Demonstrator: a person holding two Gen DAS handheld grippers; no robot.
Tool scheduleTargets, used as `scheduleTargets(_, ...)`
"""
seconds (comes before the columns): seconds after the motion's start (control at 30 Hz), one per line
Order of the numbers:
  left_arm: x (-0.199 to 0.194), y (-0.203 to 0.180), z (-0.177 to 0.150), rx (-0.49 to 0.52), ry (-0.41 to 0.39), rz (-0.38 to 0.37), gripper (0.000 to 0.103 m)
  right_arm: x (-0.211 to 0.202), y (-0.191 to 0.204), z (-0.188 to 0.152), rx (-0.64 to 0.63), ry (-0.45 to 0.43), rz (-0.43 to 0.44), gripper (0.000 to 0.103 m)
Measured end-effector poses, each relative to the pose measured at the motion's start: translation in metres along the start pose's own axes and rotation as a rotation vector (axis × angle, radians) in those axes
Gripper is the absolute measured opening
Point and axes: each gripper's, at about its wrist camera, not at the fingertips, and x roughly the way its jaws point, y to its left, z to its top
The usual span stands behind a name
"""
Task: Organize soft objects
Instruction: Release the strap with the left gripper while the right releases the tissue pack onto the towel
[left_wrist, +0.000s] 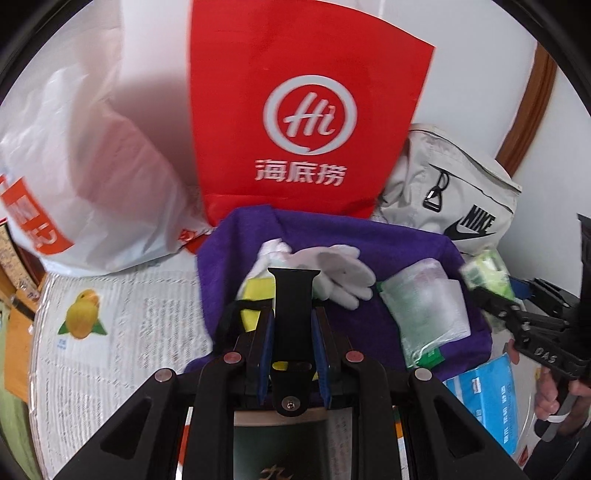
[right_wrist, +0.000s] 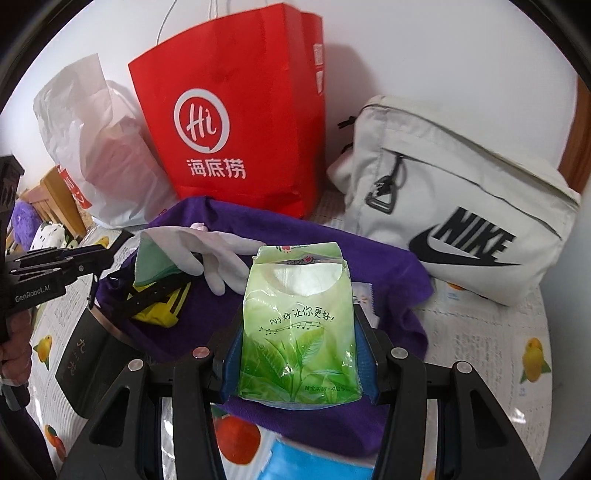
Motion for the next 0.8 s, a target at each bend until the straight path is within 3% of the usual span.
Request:
scheduleTargets(0.37, 0.033, -0.032, 0.01, 0.053, 0.06, -0.043, 0.02, 0.037, 0.015, 0.007, -0.029, 0.075, 0.049, 0.051)
scheduleTargets(0.7, 0.054, -0.029, 0.009, 0.041, 0.11, -0.043, 0.02, 0.074, 0.015, -0.001, -0.046, 0.187, 0.063, 0.052)
scheduleTargets(0.8, 0.056, -0.027, 0.01, 0.04, 0.114, -0.04, 0.02, 0.075, 0.017, -0.001, -0.049, 0.178, 0.061, 0.053)
